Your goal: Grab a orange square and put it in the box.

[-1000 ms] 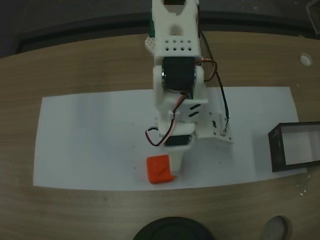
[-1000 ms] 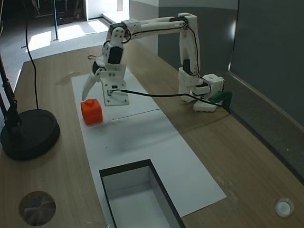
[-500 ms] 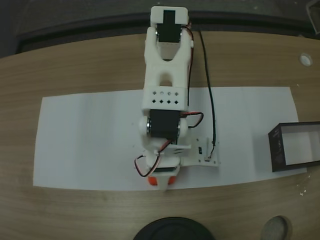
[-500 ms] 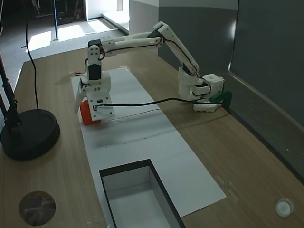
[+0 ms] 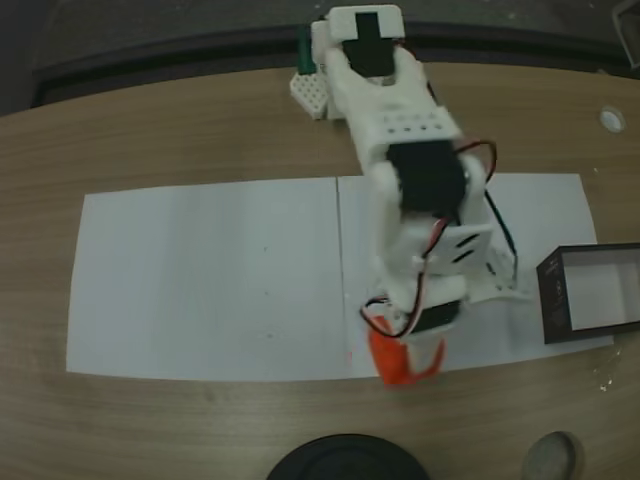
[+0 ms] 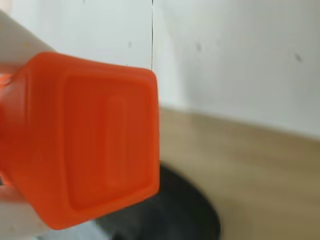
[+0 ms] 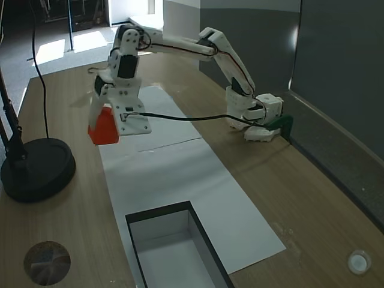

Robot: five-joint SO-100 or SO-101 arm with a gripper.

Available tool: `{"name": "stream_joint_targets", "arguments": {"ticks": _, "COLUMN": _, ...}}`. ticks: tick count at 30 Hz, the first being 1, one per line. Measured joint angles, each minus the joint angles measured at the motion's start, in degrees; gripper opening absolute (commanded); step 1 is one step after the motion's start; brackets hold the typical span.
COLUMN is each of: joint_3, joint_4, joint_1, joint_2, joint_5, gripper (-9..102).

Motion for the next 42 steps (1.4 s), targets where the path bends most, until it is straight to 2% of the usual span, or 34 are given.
{"name": "stream_joint_targets", "arguments": {"ticks": 6, "joint_3": -19.34, "joint_4": -1.76, "joint_1": -21.97, "joint_2": 8.61, "joint_5": 0.00, "gripper": 7}}
{"name": "stream_joint_targets", "arguments": {"ticks": 10, "joint_3": -21.01, "joint_4": -3.78, "joint_1": -28.83, "joint_2": 7.21, "joint_5": 0.00, "gripper": 7}}
{"name": "stream_joint_targets", "arguments": {"ticks": 17, "joint_3": -21.18, "joint_4": -4.39, "joint_1": -30.76, "joint_2": -4.22, "joint_5": 1.85, "gripper": 7}}
{"name": "stream_joint_targets", "arguments": {"ticks": 28, "joint_3": -21.27, "joint_4": -7.47, "joint_1": -36.83, "joint_2": -11.25, "joint_5": 5.10, "gripper": 7}}
{"name": "stream_joint_targets", "arguments": {"ticks": 42, "joint_3": -21.27, "joint_4": -8.96, "joint_1": -36.65, "joint_2": -18.46, "joint_5": 5.10, "gripper": 7}}
